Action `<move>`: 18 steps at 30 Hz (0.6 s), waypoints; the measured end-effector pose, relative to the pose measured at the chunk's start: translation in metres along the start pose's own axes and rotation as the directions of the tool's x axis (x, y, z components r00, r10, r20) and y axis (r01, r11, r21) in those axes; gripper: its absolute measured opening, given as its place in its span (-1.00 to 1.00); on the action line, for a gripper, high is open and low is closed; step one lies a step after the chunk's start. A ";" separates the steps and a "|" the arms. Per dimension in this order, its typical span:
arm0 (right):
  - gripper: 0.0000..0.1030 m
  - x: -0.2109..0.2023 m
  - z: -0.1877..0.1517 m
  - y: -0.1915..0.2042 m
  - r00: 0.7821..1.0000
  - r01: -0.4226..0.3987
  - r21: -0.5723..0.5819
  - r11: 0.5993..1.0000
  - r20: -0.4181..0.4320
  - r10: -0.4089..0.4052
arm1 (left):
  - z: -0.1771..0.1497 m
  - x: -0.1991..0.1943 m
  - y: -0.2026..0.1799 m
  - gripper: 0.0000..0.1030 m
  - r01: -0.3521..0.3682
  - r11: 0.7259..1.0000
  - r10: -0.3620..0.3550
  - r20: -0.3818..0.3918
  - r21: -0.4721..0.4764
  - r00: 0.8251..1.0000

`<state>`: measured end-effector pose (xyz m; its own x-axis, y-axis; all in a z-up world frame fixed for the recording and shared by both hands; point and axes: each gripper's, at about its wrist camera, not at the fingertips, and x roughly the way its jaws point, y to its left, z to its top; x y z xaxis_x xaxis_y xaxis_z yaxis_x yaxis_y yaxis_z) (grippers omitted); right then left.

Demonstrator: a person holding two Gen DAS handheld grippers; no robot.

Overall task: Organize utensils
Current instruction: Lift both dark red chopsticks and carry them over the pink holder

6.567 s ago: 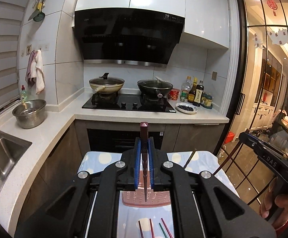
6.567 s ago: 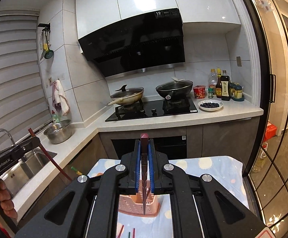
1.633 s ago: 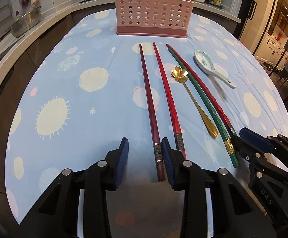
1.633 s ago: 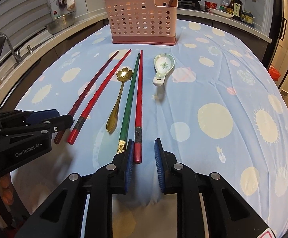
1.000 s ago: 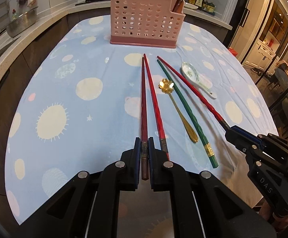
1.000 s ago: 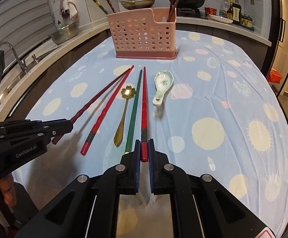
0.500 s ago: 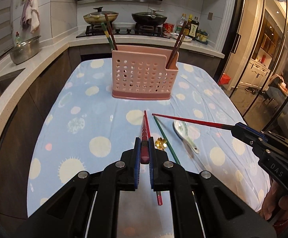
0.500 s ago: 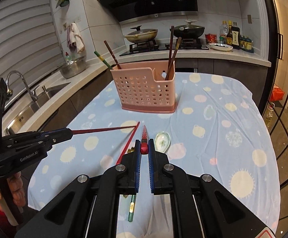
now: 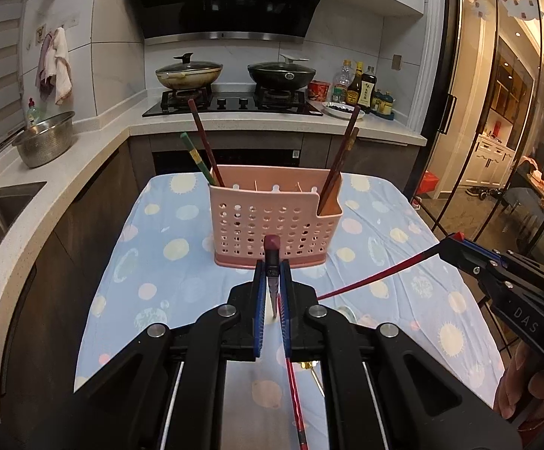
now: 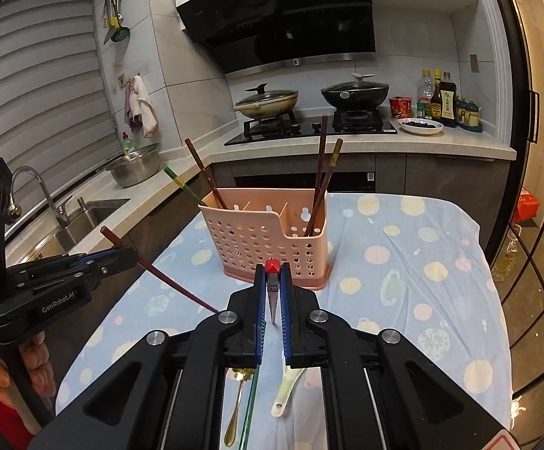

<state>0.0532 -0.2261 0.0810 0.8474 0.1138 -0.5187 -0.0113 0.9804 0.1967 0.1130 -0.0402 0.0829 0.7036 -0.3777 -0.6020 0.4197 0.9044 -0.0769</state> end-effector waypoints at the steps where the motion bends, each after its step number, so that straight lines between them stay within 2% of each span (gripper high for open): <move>1: -0.86 0.002 0.003 -0.001 1.000 -0.001 0.001 1.000 0.002 0.001 | 0.003 0.001 0.000 -0.87 -0.001 1.000 0.001 0.005 0.001 1.000; 18: -0.86 0.009 0.057 -0.007 0.997 -0.018 0.007 1.000 0.078 0.018 | 0.071 -0.005 -0.002 -0.87 0.003 1.000 -0.006 0.122 0.024 0.992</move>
<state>0.0910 -0.2405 0.1222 0.8857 0.1183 -0.4489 -0.0233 0.9771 0.2116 0.1497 -0.0538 0.1427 0.7659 -0.4044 -0.4999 0.4353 0.8983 -0.0599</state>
